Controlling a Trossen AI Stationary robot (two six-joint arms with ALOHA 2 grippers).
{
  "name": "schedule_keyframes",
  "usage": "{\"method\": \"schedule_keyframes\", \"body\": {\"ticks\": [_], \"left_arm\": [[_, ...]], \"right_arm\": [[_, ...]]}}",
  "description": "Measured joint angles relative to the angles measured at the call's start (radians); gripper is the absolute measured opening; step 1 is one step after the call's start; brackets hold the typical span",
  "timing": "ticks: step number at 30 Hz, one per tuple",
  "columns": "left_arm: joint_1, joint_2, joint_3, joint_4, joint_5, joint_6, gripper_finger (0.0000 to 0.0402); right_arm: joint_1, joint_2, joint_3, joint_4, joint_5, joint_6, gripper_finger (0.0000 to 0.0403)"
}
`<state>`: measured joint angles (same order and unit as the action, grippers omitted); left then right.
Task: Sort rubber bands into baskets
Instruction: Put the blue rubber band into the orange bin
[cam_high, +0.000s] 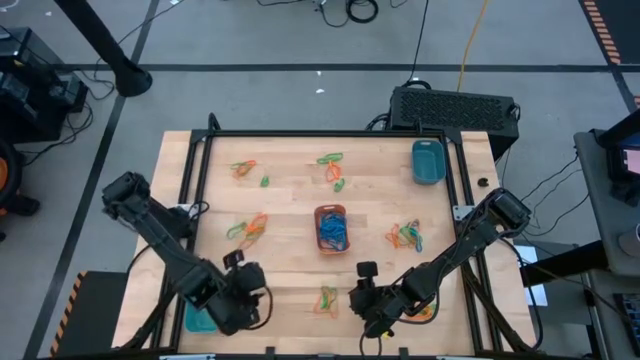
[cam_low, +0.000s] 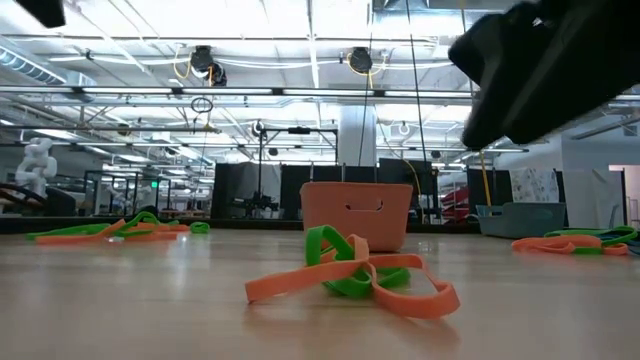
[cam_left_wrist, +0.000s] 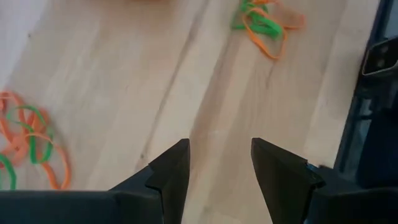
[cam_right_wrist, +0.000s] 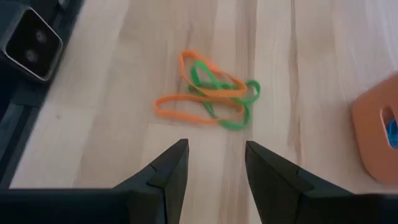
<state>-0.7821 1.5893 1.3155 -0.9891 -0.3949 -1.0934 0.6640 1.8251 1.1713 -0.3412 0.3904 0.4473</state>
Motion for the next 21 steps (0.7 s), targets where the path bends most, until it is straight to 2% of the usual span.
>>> {"method": "schedule_keyframes", "body": {"ticks": [6,8,12,17,21], "left_arm": [[-0.027,0.014,-0.04,0.055,-0.278,0.048,0.018],[-0.004,0.013,-0.074,0.122,-0.316,0.109,0.018],[0.067,0.013,-0.168,0.246,-0.32,0.244,0.018],[0.193,-0.012,-0.328,0.415,-0.253,0.385,0.018],[0.273,-0.074,-0.471,0.576,-0.196,0.488,0.018]], "right_arm": [[-0.009,-0.087,0.047,-0.393,0.035,0.167,0.0151],[-0.021,-0.126,0.063,-0.513,0.062,0.191,0.0151],[-0.076,-0.207,0.066,-0.733,0.058,0.278,0.0151],[-0.186,-0.249,0.065,-1.044,-0.116,0.504,0.0151],[-0.232,-0.252,0.037,-1.114,-0.185,0.585,0.0151]]}}
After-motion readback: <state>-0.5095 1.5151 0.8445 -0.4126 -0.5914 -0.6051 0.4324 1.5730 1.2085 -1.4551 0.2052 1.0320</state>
